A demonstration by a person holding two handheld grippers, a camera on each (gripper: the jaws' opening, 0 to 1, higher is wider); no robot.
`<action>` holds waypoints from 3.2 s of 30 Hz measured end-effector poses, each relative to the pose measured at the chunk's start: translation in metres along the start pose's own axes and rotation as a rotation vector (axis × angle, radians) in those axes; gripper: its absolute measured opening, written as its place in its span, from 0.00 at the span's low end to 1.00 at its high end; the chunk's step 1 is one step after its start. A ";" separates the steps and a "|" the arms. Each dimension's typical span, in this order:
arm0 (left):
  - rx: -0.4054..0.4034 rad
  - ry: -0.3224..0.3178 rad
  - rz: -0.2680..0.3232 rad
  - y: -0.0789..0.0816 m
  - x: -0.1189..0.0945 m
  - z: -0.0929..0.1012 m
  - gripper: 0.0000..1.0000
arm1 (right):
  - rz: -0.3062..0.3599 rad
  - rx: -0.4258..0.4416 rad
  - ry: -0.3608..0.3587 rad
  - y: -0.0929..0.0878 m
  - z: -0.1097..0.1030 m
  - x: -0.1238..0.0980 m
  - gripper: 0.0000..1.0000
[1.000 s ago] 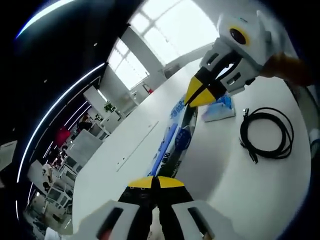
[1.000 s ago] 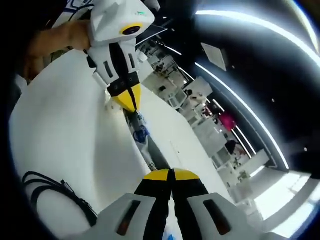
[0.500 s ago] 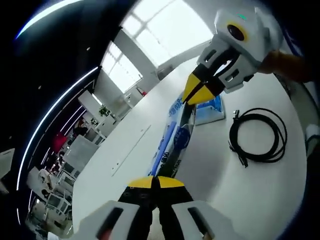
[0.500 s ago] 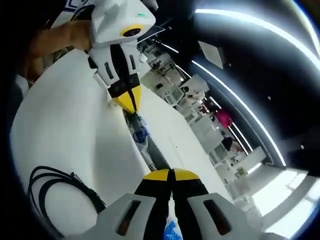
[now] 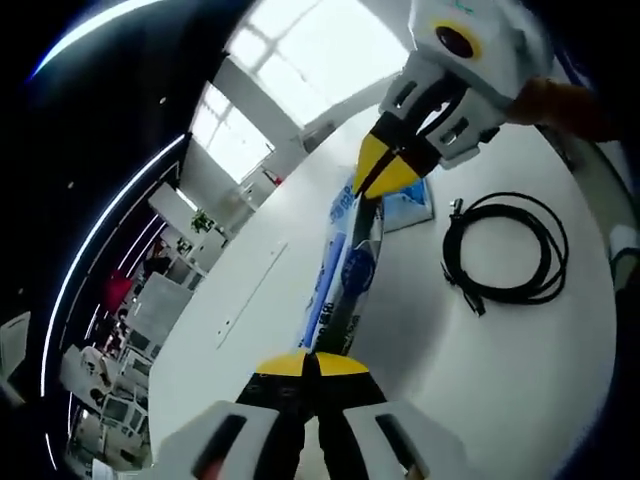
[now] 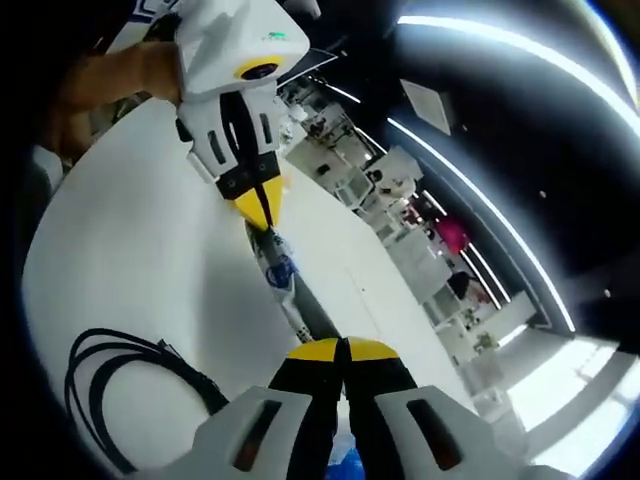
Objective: Arrange the tabletop items into an orderly group along one side of the table until the central work area is clear of visible clutter.
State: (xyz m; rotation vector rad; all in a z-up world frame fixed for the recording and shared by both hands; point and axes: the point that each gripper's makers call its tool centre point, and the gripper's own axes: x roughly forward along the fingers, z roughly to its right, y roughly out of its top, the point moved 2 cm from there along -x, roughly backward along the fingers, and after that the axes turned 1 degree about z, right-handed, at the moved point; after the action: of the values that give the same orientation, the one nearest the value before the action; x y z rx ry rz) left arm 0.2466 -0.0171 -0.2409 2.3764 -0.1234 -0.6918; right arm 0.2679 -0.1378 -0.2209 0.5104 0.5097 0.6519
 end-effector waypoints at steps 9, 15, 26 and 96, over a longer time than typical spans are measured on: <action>0.034 0.010 -0.014 -0.007 0.004 0.006 0.00 | -0.005 0.012 0.023 -0.004 -0.022 -0.005 0.00; 0.073 0.022 -0.028 -0.014 0.001 0.015 0.00 | -0.004 0.030 0.041 -0.008 -0.030 -0.002 0.00; 0.097 0.007 -0.044 -0.028 0.010 0.026 0.00 | -0.019 0.056 0.088 -0.025 -0.051 0.005 0.00; 0.032 0.040 0.036 -0.007 -0.016 0.022 0.27 | -0.007 0.202 0.054 -0.019 -0.019 -0.015 0.24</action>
State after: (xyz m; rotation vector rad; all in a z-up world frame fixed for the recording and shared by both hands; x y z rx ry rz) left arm 0.2216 -0.0198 -0.2525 2.4114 -0.1602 -0.6289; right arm 0.2550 -0.1556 -0.2428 0.6825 0.6319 0.6112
